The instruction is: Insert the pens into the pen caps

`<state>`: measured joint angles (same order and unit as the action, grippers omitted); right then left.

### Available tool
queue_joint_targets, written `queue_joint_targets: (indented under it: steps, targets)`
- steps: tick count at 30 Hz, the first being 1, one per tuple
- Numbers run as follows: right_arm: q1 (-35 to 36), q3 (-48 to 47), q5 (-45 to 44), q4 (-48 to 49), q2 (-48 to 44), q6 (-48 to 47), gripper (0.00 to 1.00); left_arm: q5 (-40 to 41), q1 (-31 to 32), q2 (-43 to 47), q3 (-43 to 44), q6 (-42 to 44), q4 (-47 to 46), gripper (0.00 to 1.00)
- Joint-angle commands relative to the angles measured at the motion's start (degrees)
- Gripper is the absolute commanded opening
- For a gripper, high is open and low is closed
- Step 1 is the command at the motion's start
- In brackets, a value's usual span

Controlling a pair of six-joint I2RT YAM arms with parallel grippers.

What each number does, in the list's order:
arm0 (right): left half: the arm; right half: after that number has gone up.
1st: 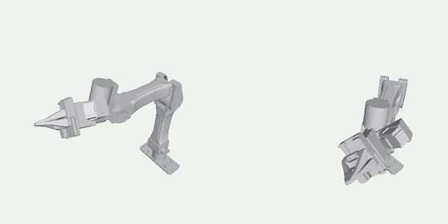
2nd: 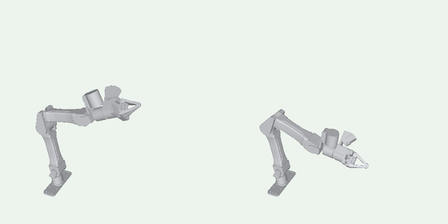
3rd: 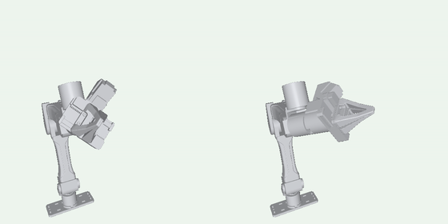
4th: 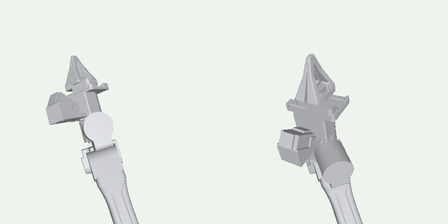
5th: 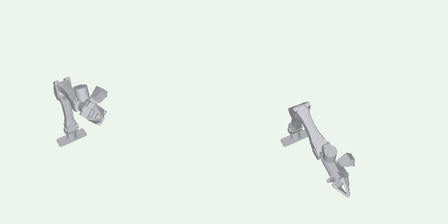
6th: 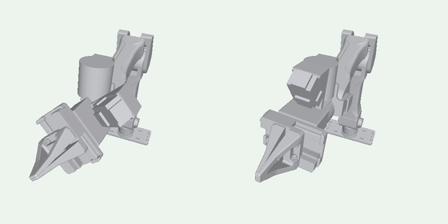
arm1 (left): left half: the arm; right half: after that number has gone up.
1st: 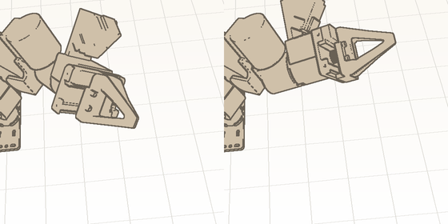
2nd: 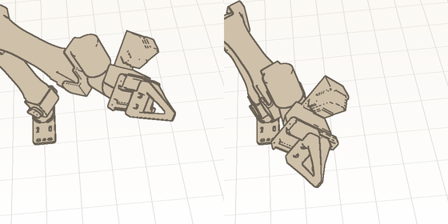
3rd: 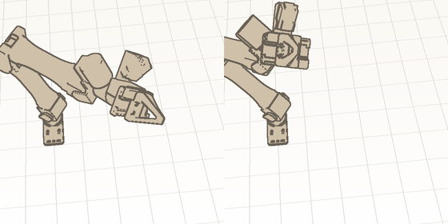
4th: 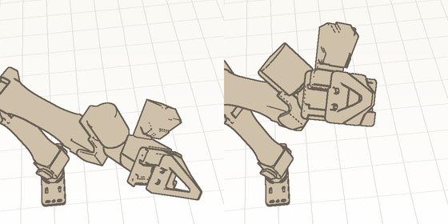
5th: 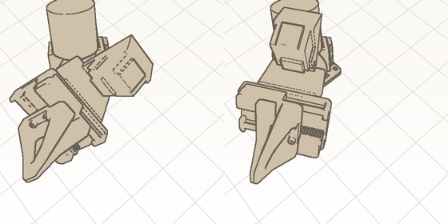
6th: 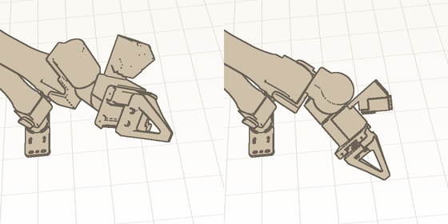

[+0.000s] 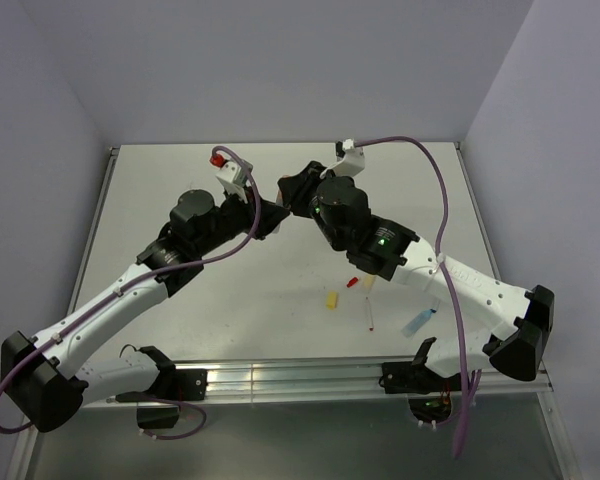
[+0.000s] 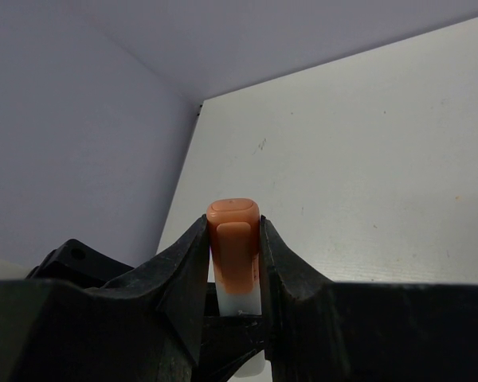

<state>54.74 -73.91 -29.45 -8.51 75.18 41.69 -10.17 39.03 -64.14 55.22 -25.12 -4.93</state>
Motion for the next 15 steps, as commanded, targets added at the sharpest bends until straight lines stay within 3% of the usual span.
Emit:
queue_joint_targets:
  steps: [1,9,15]
  targets:
    - [6.61,2.8,12.67,-13.28,2.08,1.64,0.0,7.45,-2.02,0.16,8.06,1.22,-19.68,0.0]
    - [8.01,3.6,11.97,-13.45,2.34,2.43,0.0,7.01,-1.94,-0.46,9.29,1.13,-19.24,0.0]
    - [5.38,-0.88,10.38,-15.74,2.17,1.11,0.0,4.64,-1.93,-0.02,6.84,-0.19,-15.82,0.0]
